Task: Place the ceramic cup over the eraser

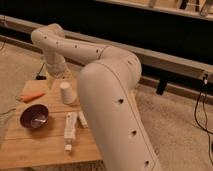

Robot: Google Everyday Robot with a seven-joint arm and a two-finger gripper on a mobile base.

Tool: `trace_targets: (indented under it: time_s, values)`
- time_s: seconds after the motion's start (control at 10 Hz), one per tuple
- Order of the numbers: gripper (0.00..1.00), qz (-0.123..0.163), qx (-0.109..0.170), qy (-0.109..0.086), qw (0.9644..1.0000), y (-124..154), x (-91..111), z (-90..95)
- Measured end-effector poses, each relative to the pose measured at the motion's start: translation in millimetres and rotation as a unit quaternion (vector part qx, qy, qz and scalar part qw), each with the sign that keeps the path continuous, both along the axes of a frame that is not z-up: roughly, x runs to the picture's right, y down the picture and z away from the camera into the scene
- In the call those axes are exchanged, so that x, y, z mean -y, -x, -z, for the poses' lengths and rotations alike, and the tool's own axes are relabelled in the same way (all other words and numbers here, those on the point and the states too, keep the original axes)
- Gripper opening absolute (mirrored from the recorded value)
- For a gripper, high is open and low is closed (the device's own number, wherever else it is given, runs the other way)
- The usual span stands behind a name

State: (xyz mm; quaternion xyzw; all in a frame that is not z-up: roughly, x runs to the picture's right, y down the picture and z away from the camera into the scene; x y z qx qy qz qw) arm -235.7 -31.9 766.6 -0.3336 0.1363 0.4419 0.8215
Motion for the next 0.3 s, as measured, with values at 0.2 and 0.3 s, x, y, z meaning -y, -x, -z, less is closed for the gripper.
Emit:
trace_targets:
  time_s: [0.2, 0.3]
  values:
    - [0.72, 0.000, 0.000, 0.001, 1.0000, 0.0, -0.6, -0.6]
    - [0.72, 0.000, 0.000, 0.001, 1.0000, -0.2, -0.7, -0.8]
